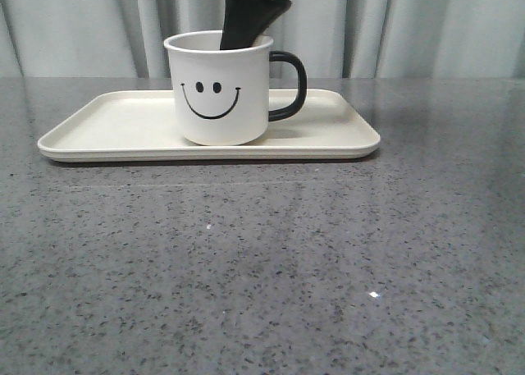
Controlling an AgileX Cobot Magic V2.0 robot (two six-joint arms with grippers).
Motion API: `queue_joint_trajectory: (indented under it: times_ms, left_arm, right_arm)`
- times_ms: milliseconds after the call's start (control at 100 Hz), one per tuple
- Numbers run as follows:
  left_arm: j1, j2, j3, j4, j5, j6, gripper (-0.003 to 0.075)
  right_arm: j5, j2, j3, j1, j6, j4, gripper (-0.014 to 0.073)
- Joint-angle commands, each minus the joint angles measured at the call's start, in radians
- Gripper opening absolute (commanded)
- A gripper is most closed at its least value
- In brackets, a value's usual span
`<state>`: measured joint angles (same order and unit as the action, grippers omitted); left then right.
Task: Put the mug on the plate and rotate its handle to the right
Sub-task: 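Lower the turned mug back onto the tray with the right gripper, then open the right gripper and lift it out of the mug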
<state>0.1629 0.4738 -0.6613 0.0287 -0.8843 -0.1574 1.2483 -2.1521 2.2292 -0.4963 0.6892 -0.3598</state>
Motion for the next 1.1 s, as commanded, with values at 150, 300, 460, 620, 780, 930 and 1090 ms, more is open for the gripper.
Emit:
queue_joint_trajectory:
  times_ms: [150,300,460,620,780,930,1090]
  left_arm:
    - [0.001,0.005,-0.025,-0.003,0.073,-0.007,0.0438]
    - [0.001,0.005,-0.025,-0.003,0.073,-0.007,0.0438]
    - [0.001,0.005,-0.025,-0.003,0.073,-0.007,0.0438]
    - [0.001,0.005,-0.025,-0.003,0.073,-0.007,0.0438]
    - [0.001,0.005,-0.025,-0.003,0.073,-0.007,0.0438]
    - [0.001,0.005,-0.025,-0.003,0.073,-0.007,0.0438]
    - [0.001,0.005,-0.025,-0.003,0.073,-0.007,0.0438]
  right_arm:
    - [0.087,0.060,0.027,0.000,0.014,-0.034,-0.0053]
    - [0.085,0.060,0.027,0.000,0.014,-0.034,-0.0011]
    - [0.079,0.060,0.027,0.000,0.014,-0.034,0.0125]
    - [0.065,0.060,0.027,0.000,0.014,-0.034,0.0283]
    - [0.033,0.064,0.029,0.000,0.010,-0.033,0.0421]
    - [0.012,0.075,0.055,0.005,-0.021,-0.030,0.0463]
    - [-0.031,0.136,0.068,0.031,-0.111,0.014,0.0463]
